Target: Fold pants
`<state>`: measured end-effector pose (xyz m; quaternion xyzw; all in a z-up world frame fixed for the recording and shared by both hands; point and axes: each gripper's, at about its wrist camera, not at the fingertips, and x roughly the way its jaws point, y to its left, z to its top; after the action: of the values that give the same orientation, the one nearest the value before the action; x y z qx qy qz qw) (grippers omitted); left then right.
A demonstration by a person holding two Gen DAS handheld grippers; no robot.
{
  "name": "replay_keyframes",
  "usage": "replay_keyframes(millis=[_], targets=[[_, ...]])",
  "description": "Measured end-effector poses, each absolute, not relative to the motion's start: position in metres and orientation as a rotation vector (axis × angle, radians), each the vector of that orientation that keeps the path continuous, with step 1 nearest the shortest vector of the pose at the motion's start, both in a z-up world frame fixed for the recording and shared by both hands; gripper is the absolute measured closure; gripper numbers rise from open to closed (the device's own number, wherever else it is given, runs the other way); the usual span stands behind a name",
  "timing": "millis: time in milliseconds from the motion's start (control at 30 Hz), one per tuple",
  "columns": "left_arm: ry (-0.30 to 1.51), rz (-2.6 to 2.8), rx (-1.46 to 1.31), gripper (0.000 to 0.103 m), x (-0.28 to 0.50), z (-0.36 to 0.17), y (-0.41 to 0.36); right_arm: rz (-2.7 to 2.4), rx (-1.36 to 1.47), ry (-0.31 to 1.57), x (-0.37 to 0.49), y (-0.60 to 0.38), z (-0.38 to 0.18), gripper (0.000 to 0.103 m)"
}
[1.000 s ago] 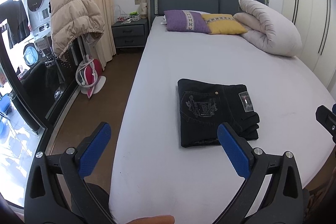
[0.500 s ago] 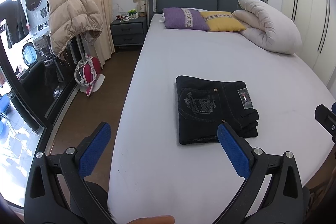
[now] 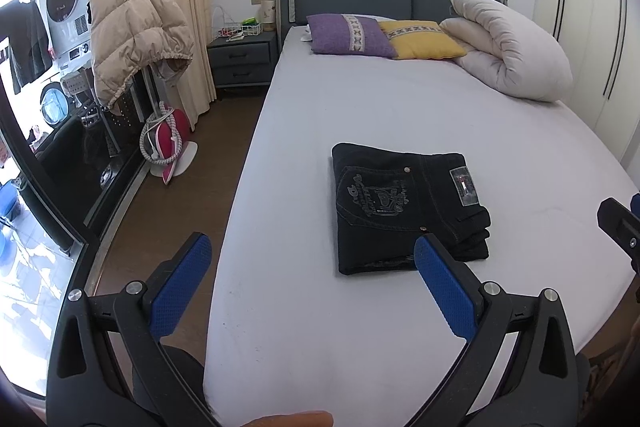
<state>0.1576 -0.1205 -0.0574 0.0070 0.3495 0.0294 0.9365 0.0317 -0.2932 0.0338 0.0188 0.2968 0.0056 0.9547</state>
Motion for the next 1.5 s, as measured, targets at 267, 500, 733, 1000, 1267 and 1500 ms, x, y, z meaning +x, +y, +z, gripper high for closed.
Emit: replay_keyframes(millis=[267,500,733,1000,1267,1500], targets=[[0.715,0.058,0.015,0.0,0.157,-0.058,-0.121,0.013,0.038,0.604,0.031,-0.294,0.033,0.0],[0.718,0.056,0.017,0.0,0.158,-0.06,-0.123,0.014,0.037,0.605,0.031,-0.294,0.033,0.0],[0.721,0.049,0.017,0.0,0.16,-0.06,-0.122,0.014,0.036,0.607,0.03,-0.295,0.031,0.0],[0.723,0.047,0.019,0.0,0.161,-0.061,-0.122,0.016,0.036,0.608,0.031,-0.296,0.033,0.0],[0.73,0.038,0.015,0.0,0.163,-0.064,-0.121,0.017,0.03,0.617,0.025,-0.3,0.02,0.0],[0.732,0.016,0.01,0.0,0.162,-0.066,-0.119,0.019,0.028,0.62,0.026,-0.303,0.018,0.0]])
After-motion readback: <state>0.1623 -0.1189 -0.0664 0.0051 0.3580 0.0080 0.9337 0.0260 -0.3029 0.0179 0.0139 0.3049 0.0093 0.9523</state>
